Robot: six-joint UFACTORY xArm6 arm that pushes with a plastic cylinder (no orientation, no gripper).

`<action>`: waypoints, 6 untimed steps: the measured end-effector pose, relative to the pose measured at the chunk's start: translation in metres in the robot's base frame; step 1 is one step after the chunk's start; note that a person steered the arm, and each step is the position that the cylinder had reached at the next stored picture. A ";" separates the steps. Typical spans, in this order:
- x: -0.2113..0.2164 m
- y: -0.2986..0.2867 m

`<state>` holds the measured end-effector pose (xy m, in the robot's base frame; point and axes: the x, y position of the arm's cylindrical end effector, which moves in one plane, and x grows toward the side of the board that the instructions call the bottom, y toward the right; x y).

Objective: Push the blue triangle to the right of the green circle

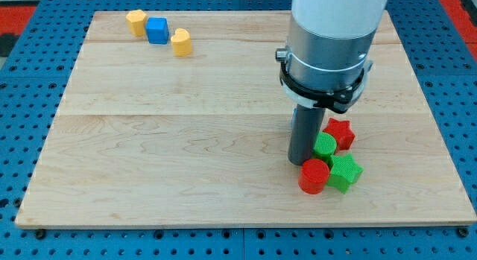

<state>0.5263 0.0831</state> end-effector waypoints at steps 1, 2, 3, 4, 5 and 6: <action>0.000 -0.009; -0.024 -0.065; -0.066 -0.079; -0.089 -0.028; -0.054 0.018; -0.026 0.055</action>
